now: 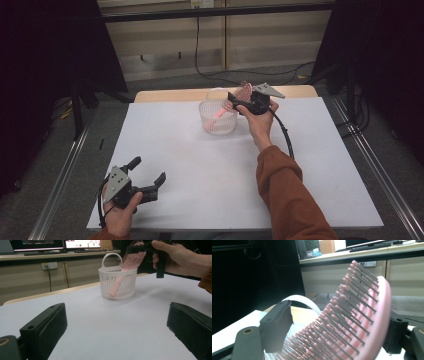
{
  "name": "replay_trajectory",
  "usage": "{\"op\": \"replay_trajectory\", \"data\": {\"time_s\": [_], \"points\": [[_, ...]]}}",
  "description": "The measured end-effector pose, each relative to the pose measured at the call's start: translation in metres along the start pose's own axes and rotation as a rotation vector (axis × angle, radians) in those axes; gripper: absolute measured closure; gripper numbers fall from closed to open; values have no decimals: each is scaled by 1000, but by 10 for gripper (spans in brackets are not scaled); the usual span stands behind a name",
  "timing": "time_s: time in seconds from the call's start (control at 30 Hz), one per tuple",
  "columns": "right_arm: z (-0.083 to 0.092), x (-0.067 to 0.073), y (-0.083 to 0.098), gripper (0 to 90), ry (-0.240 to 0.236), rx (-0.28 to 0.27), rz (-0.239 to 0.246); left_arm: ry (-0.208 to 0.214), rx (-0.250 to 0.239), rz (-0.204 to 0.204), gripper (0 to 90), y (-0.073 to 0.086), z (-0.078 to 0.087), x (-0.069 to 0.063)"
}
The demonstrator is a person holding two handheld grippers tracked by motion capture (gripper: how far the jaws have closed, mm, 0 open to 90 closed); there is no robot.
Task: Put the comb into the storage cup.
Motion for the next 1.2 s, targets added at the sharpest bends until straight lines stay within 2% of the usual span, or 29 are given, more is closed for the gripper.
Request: {"op": "replay_trajectory", "data": {"time_s": [0.57,1.2], "points": [[6,-2,-2,47,4,16,-19,2,0,-5,31,0,0,0],[19,4,-16,20,-17,-2,14,-3,-13,6,30,-2,0,1]]}}
Point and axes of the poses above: each handheld gripper's, and its own axes: z roughly backward along the jaws, y roughly out of its underside, x roughly to its left, the point moved 10 cm from there along -z, roughly forward along the jaws, and after that the axes turned 7 degrees about -y, right-handed, at the moved point
